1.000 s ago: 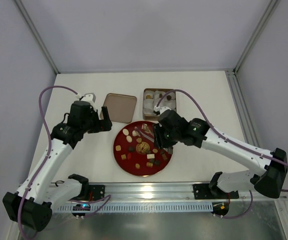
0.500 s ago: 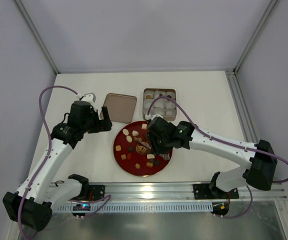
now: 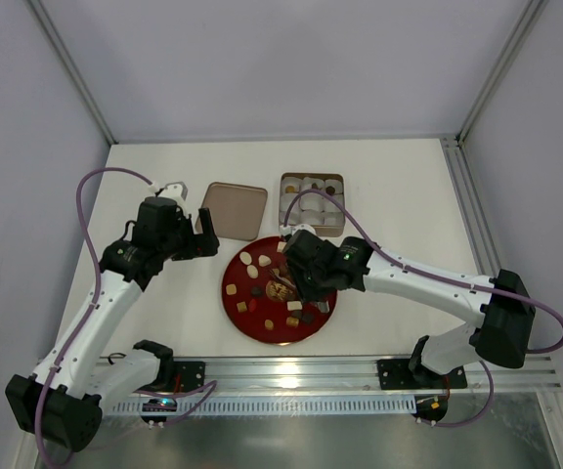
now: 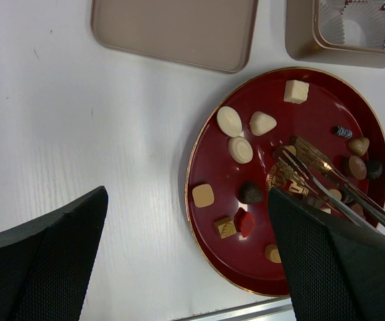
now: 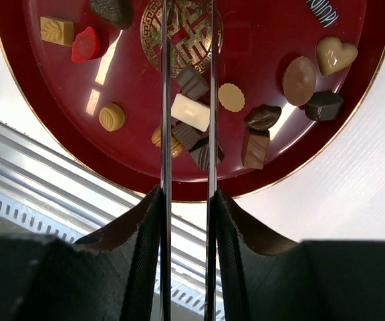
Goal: Pack the chocolate
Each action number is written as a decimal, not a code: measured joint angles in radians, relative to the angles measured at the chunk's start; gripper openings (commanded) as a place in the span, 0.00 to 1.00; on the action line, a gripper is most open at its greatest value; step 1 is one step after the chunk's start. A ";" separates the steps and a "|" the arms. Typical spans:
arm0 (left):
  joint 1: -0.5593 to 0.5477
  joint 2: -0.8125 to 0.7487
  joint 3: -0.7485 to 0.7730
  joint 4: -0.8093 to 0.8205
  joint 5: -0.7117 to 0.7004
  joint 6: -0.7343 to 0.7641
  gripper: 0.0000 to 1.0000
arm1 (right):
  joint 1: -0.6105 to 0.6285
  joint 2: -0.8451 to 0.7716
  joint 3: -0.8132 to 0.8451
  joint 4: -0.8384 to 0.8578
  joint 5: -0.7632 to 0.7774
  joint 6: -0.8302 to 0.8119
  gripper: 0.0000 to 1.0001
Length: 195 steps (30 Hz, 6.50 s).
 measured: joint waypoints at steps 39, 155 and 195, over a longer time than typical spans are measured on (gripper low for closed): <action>0.000 0.000 0.000 0.000 0.000 0.000 1.00 | -0.310 0.000 0.246 -0.050 0.027 -0.139 0.29; 0.000 0.009 0.000 0.000 0.000 0.000 1.00 | 0.155 0.101 0.116 -0.041 -0.005 0.011 0.41; 0.000 0.009 0.000 0.000 0.000 0.000 1.00 | 0.109 0.056 0.167 -0.134 0.063 -0.001 0.33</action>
